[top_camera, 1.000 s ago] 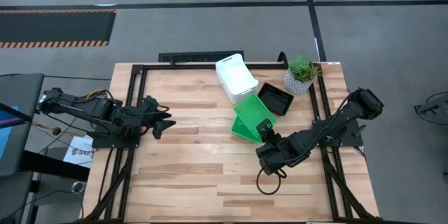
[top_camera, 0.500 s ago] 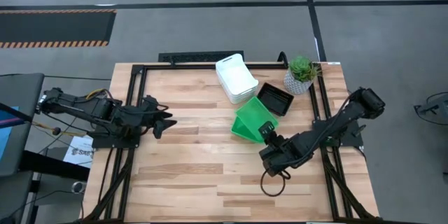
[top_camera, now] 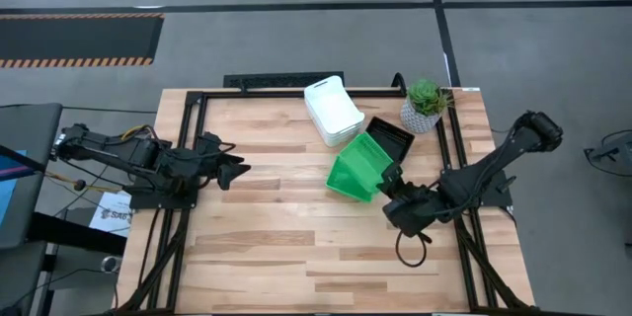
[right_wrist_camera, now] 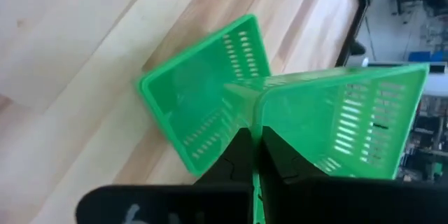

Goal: Stack baskets by color
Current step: Stack the left green bin on the stacked green bin

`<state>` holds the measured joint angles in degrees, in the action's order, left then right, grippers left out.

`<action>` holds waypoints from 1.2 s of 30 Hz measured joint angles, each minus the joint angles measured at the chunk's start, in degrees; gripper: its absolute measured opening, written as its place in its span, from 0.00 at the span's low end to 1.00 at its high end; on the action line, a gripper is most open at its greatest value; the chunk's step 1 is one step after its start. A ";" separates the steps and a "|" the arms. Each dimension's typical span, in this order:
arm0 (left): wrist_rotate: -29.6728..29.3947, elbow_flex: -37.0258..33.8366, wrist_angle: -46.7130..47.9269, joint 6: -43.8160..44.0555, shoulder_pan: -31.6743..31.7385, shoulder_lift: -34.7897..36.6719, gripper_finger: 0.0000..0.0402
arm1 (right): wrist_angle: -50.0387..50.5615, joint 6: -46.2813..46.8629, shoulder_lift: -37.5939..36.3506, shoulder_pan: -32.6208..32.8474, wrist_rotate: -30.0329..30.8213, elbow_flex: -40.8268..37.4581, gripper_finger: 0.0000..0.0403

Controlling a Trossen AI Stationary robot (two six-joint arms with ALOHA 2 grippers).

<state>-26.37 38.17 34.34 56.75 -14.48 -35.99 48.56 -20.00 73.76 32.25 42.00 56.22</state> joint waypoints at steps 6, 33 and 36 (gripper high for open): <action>-0.04 0.00 -0.04 0.83 0.00 -0.02 0.56 | -1.53 -5.30 1.34 -0.18 -0.15 -0.04 0.03; -2.38 0.00 0.18 0.94 0.00 -0.02 0.56 | -4.13 -15.63 5.26 -5.24 -4.84 -0.06 0.04; -2.38 0.00 0.20 0.94 0.00 -0.02 0.56 | -3.80 -15.61 4.74 -5.52 -6.41 -0.06 0.03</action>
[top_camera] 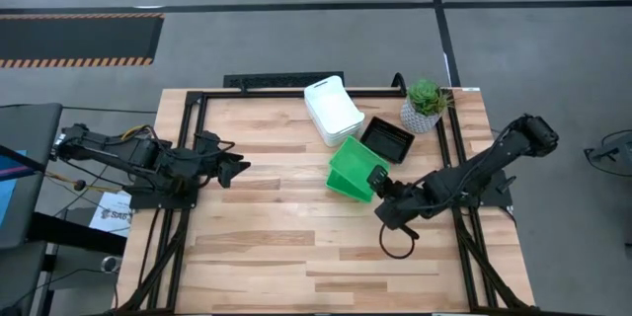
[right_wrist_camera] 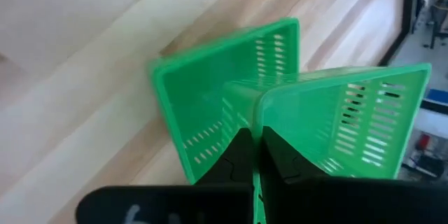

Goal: Stack baskets by color
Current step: Stack the left green bin on the stacked green bin

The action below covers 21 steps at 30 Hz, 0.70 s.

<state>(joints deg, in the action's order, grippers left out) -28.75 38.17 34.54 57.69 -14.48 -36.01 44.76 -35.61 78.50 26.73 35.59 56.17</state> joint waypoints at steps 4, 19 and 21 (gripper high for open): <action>0.02 0.00 -0.02 0.05 0.00 0.00 0.56 | 0.47 -0.24 0.00 -0.57 -1.26 0.02 0.03; 1.25 0.00 0.00 0.57 0.00 0.00 0.56 | 1.26 -2.46 0.00 -0.66 -3.32 0.02 0.03; 1.25 0.00 0.00 0.59 0.00 0.00 0.56 | 1.28 -3.37 0.00 -0.95 -3.69 0.02 0.03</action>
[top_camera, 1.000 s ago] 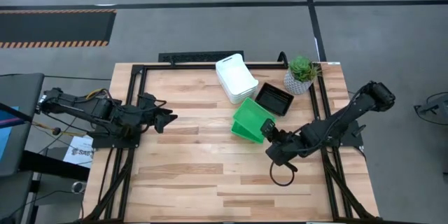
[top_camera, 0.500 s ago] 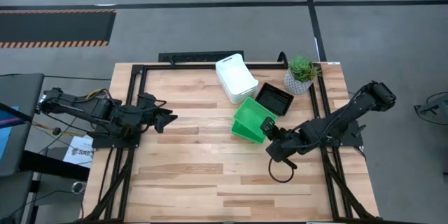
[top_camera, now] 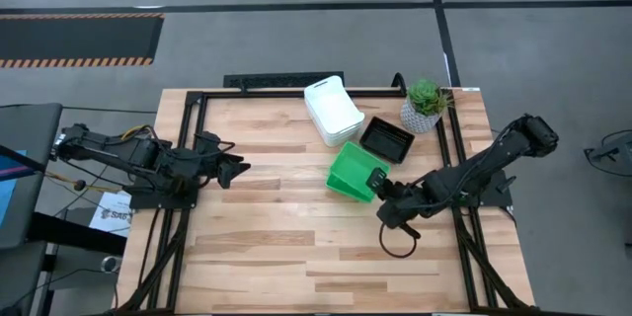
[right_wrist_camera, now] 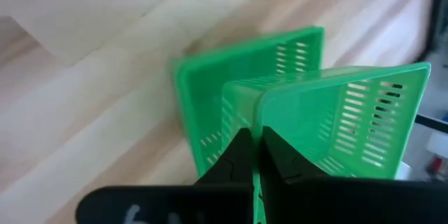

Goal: Stack baskets by color
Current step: Stack the left green bin on the stacked green bin

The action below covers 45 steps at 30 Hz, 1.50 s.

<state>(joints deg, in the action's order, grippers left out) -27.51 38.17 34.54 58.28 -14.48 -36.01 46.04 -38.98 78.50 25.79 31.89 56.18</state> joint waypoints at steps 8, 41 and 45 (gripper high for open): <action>-0.02 0.00 0.00 0.02 0.00 0.02 0.56 | -0.22 -1.75 0.44 -0.84 -3.36 -1.33 0.07; 0.00 0.00 -0.02 -1.46 0.00 0.02 0.56 | -1.27 4.51 0.09 2.09 -0.75 -2.85 0.29; 0.00 0.00 -0.02 -0.97 0.00 0.00 0.56 | -1.00 11.99 0.09 3.21 2.88 1.10 0.32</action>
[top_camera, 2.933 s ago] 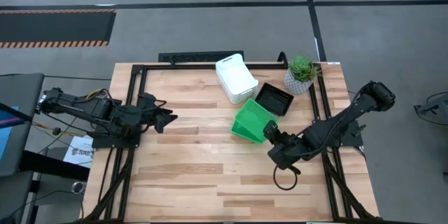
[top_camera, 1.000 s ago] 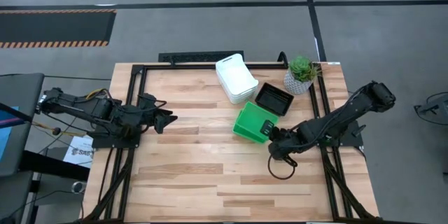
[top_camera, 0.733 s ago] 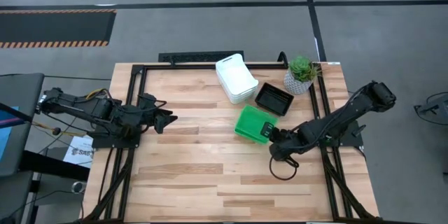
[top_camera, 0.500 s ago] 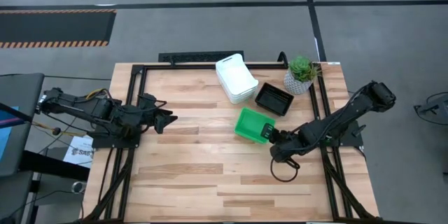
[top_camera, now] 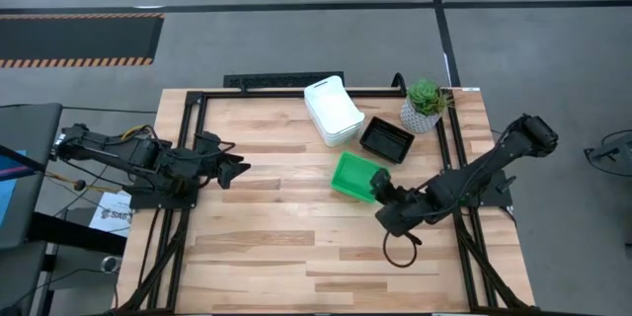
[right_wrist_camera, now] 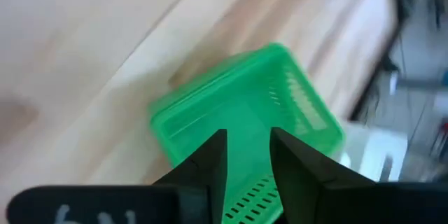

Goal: Stack baskets by color
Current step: Stack the left green bin on the stacked green bin

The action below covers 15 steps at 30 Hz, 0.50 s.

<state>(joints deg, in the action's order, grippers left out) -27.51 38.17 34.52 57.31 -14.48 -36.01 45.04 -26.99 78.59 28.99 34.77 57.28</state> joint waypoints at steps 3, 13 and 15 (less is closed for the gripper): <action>0.10 0.00 0.01 0.33 0.00 0.01 0.56 | 0.22 8.86 -0.42 -0.95 3.30 2.09 0.33; -0.17 0.00 0.04 -1.13 0.00 0.00 0.56 | 2.77 32.04 -0.85 -7.71 10.18 3.03 0.36; -0.17 0.00 0.04 -1.11 0.00 0.01 0.56 | 2.73 33.02 -0.85 -8.67 10.13 3.03 0.36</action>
<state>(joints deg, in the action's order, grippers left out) -27.68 38.17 34.57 56.20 -14.48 -36.00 47.77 6.03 77.73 20.32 44.91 60.31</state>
